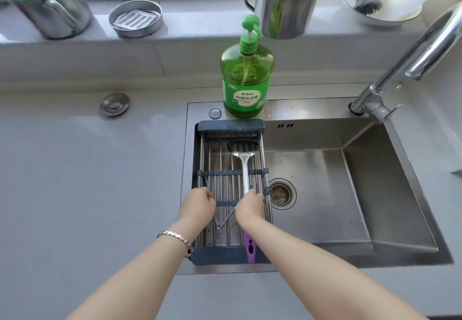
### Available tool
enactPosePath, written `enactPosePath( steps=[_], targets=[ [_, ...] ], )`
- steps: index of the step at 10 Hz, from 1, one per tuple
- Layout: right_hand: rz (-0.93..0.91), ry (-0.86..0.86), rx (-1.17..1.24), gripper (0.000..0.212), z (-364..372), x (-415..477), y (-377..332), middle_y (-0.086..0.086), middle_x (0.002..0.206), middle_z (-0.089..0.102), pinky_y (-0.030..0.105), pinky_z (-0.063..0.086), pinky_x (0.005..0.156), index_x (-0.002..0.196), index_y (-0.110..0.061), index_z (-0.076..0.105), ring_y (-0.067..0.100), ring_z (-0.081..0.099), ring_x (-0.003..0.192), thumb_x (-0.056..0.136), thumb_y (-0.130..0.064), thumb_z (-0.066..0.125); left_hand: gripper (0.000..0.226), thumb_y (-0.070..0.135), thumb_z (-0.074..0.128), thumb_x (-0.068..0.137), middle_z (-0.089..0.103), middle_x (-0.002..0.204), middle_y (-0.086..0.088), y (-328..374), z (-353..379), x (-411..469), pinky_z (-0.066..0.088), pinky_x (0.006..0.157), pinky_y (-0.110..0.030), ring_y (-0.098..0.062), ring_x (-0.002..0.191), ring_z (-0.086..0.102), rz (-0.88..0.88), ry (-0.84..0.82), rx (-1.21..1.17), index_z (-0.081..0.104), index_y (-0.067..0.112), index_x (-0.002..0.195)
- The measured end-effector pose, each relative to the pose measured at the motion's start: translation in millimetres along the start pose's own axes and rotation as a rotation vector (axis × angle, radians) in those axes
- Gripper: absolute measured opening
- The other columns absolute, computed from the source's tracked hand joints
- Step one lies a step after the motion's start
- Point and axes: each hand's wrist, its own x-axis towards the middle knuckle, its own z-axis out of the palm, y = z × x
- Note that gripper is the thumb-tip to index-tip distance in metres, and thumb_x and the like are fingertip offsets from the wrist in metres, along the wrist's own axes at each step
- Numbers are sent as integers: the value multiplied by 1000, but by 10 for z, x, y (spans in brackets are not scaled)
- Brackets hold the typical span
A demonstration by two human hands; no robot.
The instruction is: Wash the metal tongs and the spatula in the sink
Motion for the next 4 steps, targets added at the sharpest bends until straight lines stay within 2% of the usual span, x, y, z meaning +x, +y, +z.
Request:
enactPosePath(
  steps=[1, 2, 3, 4],
  targets=[
    [-52, -57, -39, 32, -6, 32, 48, 16, 138, 37, 31, 40, 92, 128, 2, 41, 25, 49, 109, 97, 0, 35, 25, 14, 41, 95, 65, 99, -6, 25, -34, -32, 56, 79, -36, -23, 87, 63, -15, -28, -1, 62, 12, 107],
    [-118, -103, -128, 33, -214, 14, 117, 15, 130, 41, 31, 38, 97, 125, 0, 45, 29, 47, 117, 97, -16, 46, 24, 14, 41, 95, 65, 101, -6, 105, -63, -67, 55, 80, -34, -23, 90, 62, -6, -66, 47, 62, 11, 106],
    [-194, -304, -275, 21, -564, 54, 229, 9, 80, 51, 28, 42, 72, 75, -7, 53, 27, 55, 79, 93, -18, 48, 23, 16, 41, 95, 62, 101, -7, 251, -75, -101, 51, 78, -31, -23, 92, 61, -14, -230, 206, 58, 11, 109],
    [-170, -523, -409, 19, -982, 114, 359, 5, 66, 51, 24, 41, 53, 76, -8, 54, 16, 46, 51, 90, -20, 50, 25, 17, 43, 94, 59, 97, -5, 443, -80, -153, 52, 82, -32, -23, 94, 61, 8, -368, 365, 57, 9, 113]
  ],
)
